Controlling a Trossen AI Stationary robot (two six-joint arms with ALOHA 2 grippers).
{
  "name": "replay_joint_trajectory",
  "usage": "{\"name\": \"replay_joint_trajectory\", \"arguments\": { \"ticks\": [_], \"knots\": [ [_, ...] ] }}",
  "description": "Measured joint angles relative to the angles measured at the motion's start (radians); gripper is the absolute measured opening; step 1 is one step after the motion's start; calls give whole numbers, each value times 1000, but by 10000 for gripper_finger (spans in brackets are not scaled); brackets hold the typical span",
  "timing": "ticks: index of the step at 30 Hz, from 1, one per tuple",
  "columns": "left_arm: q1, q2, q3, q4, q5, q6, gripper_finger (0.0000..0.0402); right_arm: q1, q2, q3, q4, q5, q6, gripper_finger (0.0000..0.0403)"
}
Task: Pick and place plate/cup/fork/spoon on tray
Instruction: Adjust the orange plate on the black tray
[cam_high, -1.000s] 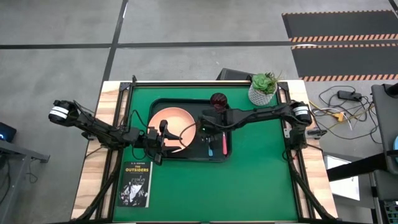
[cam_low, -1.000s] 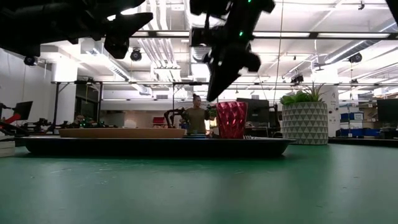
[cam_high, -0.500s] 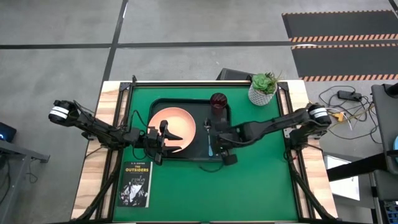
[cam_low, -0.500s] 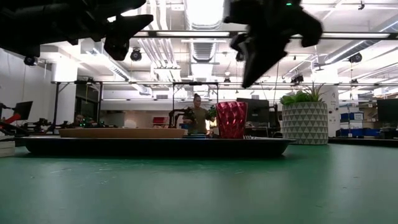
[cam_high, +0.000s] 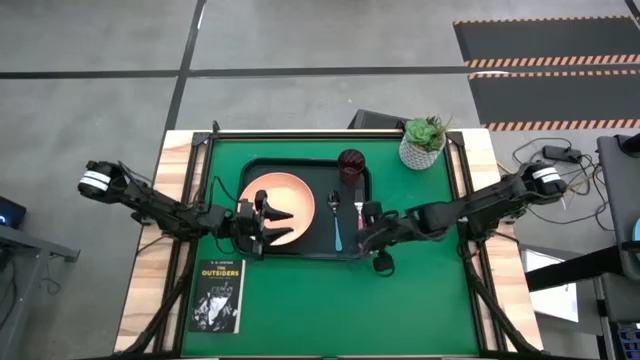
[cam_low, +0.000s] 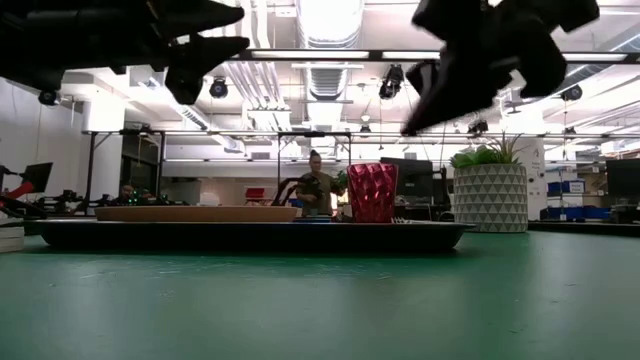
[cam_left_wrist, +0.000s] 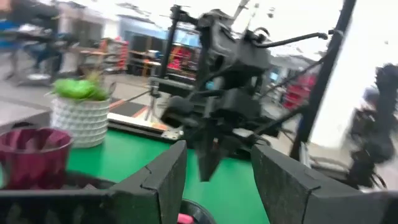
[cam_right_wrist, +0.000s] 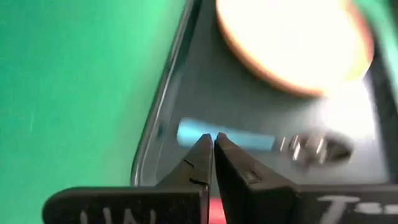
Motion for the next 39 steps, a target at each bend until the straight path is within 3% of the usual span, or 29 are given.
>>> {"name": "replay_joint_trajectory", "arguments": {
  "ticks": [4, 8, 14, 20, 25, 32, 35, 39],
  "knots": [
    [9, -28, 10, 0, -38, -44, 161, 0, -67, -123, 331, 0, -133, 9],
    [13, -71, 13, -3, -40, -46, 161, -2, -121, -193, 527, 0, -222, 9],
    [13, -75, 22, -12, -74, -65, 161, -3, -206, -195, 540, -1, -262, 9],
    [13, 33, 100, -46, -100, -67, 159, -3, -292, -195, 541, -7, -338, 9],
    [18, 133, 240, -274, -108, -91, 126, -3, -346, -197, 538, -7, -342, 9],
    [35, 245, 441, -715, -104, -115, 43, -3, -392, -203, 464, -7, -320, 9],
    [51, 297, 491, -794, -104, -120, 9, -3, -401, -203, 459, -7, -314, 9],
    [77, 357, 533, -831, -104, -120, 5, -3, -404, -203, 453, -7, -308, 9]
  ]
}}
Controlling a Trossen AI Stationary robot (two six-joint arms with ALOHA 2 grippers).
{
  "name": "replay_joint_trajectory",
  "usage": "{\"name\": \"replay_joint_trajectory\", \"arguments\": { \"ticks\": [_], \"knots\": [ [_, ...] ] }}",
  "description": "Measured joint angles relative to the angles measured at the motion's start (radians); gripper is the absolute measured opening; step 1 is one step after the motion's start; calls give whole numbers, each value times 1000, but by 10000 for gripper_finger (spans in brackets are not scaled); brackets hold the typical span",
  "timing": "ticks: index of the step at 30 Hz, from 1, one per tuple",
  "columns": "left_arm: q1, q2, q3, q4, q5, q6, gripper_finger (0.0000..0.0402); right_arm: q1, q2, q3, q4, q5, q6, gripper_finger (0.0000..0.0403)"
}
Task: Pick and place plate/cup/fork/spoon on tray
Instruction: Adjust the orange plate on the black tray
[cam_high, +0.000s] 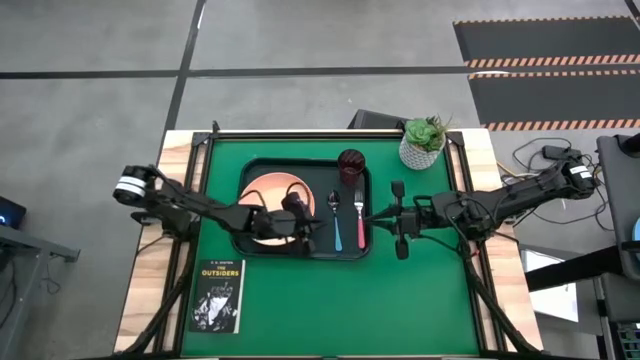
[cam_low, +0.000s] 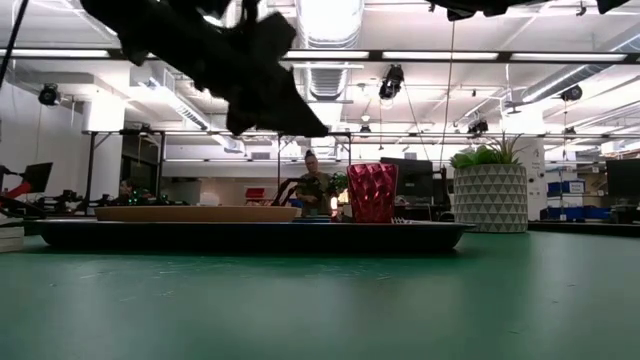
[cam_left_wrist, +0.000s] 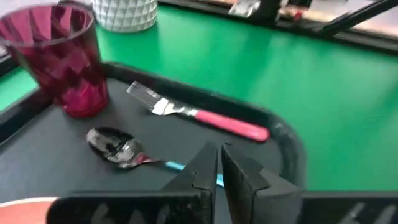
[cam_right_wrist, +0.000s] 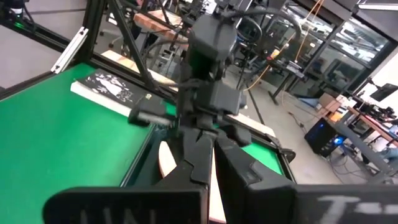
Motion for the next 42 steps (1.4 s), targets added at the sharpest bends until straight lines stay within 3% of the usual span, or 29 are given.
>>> {"name": "replay_joint_trajectory", "arguments": {
  "ticks": [10, 42],
  "knots": [
    [55, 53, -10, -17, 26, -28, 0, 0, 0, 0, -21, 5, 0, 9],
    [56, 53, -30, -19, 26, -49, 0, 0, 0, 0, -21, 8, 8, 9]
  ]
}}
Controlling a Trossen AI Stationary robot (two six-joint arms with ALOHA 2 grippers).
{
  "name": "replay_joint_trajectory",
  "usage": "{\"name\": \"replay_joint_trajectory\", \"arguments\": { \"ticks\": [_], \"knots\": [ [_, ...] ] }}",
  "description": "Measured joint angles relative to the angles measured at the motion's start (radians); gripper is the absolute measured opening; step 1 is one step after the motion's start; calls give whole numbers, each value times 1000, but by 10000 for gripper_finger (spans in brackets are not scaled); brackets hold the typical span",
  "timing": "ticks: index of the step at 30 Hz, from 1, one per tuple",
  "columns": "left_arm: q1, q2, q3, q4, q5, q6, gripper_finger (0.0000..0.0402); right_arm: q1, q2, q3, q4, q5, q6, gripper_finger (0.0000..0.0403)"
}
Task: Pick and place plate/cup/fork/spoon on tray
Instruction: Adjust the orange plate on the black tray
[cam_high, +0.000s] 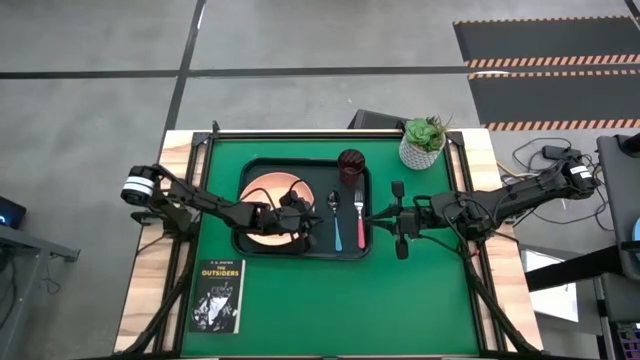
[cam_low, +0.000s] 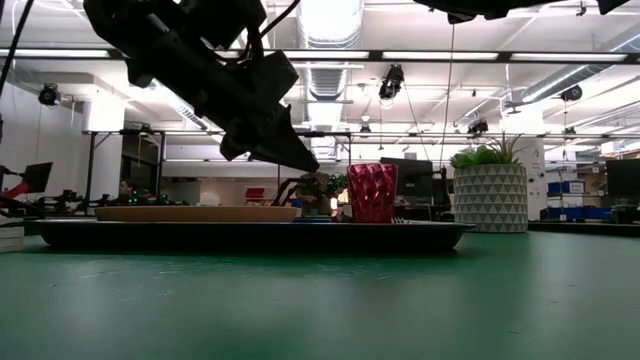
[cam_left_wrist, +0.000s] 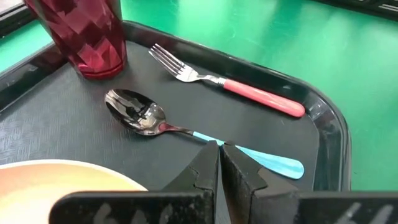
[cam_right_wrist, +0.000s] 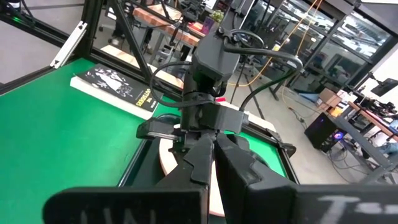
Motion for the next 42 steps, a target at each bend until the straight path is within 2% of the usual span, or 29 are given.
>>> {"name": "replay_joint_trajectory", "arguments": {
  "ticks": [27, 36, 42],
  "knots": [
    [0, 0, -7, 1, 0, 0, 0, 0, 0, 0, -7, 1, 3, 9],
    [0, 0, -49, 51, -60, -75, 0, 0, 0, 0, -6, 1, 3, 9],
    [0, 0, -11, 64, -61, -70, 0, 0, 0, 0, -5, 1, 2, 9]
  ]
}}
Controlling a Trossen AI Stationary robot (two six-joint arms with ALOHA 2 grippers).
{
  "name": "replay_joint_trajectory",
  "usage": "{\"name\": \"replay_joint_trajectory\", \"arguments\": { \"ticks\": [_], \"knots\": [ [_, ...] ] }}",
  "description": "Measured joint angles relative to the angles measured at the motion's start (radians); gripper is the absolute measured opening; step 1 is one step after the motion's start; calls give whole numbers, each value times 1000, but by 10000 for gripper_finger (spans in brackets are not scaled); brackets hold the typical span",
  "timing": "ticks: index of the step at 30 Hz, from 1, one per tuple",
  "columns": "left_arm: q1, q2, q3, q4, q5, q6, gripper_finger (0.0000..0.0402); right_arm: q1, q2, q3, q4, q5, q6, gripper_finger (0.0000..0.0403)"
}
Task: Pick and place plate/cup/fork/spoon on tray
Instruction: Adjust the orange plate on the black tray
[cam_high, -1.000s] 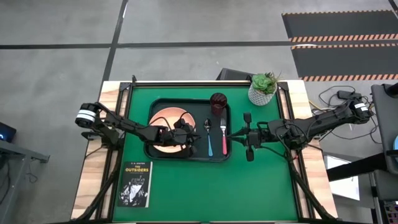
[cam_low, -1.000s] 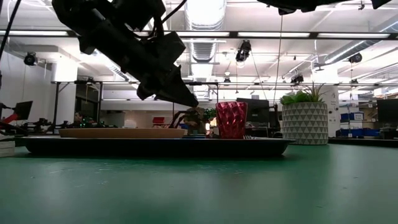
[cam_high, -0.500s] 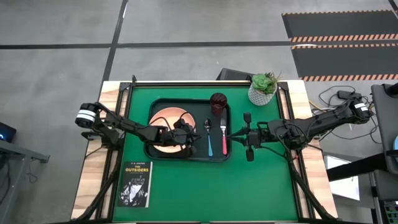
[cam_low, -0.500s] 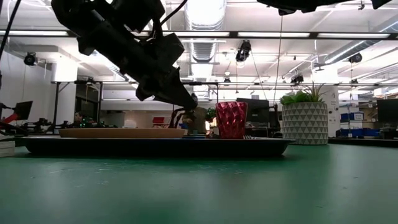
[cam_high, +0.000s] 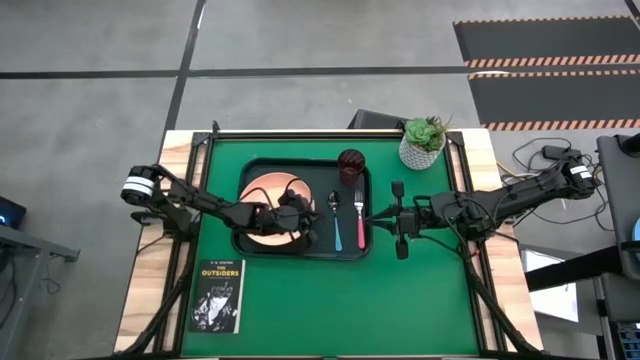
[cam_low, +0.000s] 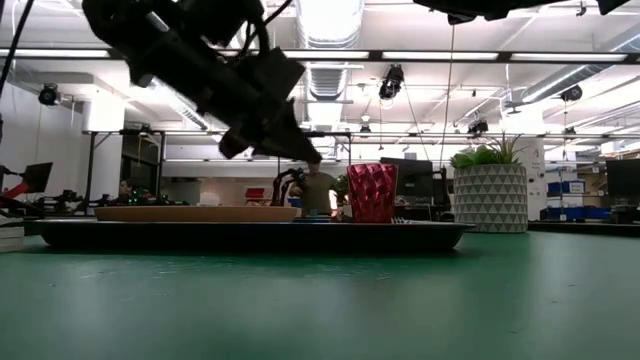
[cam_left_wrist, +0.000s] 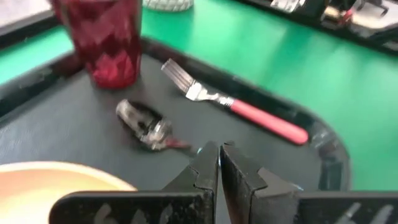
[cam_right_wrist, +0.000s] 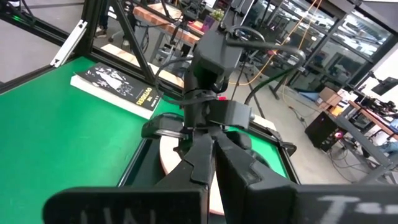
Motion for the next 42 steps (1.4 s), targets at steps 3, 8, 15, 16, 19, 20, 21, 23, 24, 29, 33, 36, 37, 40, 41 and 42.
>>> {"name": "replay_joint_trajectory", "arguments": {
  "ticks": [3, 8, 15, 16, 19, 20, 21, 23, 24, 29, 33, 36, 37, 40, 41, 42],
  "knots": [
    [0, 0, 34, -3, 0, 39, 0, 0, 0, 0, 6, 0, 1, 9],
    [6, 62, 124, -17, 3, 86, 0, 0, 0, 0, 8, 0, 1, 9],
    [43, 178, 282, -260, 12, 124, 0, 0, 0, 0, -1, 0, 10, 9],
    [50, 193, 299, -281, 12, 124, 0, 0, 0, 0, -5, 0, 10, 9],
    [70, 221, 307, -323, 12, 125, 0, 0, -1, 0, -10, 0, 10, 9],
    [75, 227, 309, -313, 14, 128, 0, 0, -1, 0, -15, 1, 9, 9],
    [82, 229, 305, -313, 15, 131, 0, 0, -1, 0, -18, 1, 8, 9],
    [94, 241, 304, -308, 15, 130, 0, 0, -2, 0, -18, 3, 8, 9],
    [99, 247, 304, -305, 16, 131, 0, 0, -2, 0, -18, 8, 8, 9],
    [114, 263, 292, -301, 15, 128, 0, 0, -1, 1, -19, 24, 8, 9],
    [117, 274, 288, -297, 15, 125, 0, 0, -1, 1, -21, 25, 8, 9],
    [117, 274, 285, -303, 15, 124, 0, 0, -1, 1, -22, 25, 8, 9],
    [117, 276, 285, -296, 15, 123, 0, 0, -1, 1, -23, 25, 8, 9],
    [117, 278, 279, -294, 15, 122, 0, 0, -1, 1, -24, 25, 8, 9],
    [117, 278, 275, -291, 15, 122, 0, 0, -1, 1, -24, 25, 8, 9],
    [117, 279, 272, -285, 15, 121, 0, 0, -1, 1, -24, 25, 8, 9]
  ]
}}
